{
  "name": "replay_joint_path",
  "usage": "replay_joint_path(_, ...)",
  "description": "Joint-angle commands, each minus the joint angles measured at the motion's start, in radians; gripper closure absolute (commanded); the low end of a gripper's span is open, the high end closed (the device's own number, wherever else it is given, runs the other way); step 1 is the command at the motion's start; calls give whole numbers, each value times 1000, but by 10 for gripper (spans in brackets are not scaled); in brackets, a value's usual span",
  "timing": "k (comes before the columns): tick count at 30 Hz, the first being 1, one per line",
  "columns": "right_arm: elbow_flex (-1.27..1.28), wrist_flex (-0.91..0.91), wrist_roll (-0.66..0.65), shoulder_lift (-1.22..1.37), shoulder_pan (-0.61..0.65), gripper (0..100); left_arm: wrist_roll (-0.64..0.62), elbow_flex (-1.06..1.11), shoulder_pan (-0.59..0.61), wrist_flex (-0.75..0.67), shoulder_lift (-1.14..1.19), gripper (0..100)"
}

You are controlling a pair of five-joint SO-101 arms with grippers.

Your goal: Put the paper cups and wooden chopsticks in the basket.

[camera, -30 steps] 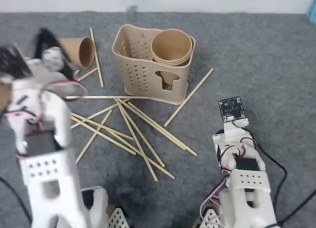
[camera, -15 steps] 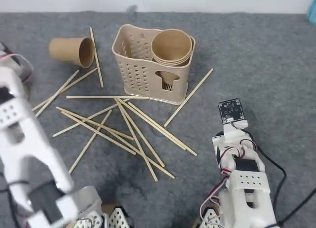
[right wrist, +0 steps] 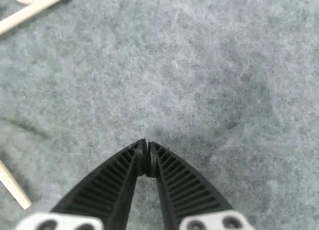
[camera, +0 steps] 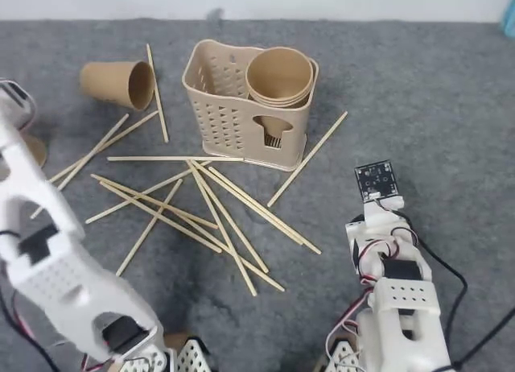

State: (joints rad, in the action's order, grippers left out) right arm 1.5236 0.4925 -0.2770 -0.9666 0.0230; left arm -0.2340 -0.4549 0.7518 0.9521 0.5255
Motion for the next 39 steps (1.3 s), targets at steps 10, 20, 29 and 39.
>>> replay_joint_path(10,-6,-27,-14,-24,4,989,-12,-593,98,247,379,776)
replay_joint_path(20,-5,-27,-14,-24,33,989,175,-1044,288,701,529,776)
replay_joint_path(29,-3,-27,-14,-24,33,989,209,-1222,431,747,496,776)
replay_joint_path(39,-3,-25,-14,-24,33,989,207,-1218,345,802,377,776)
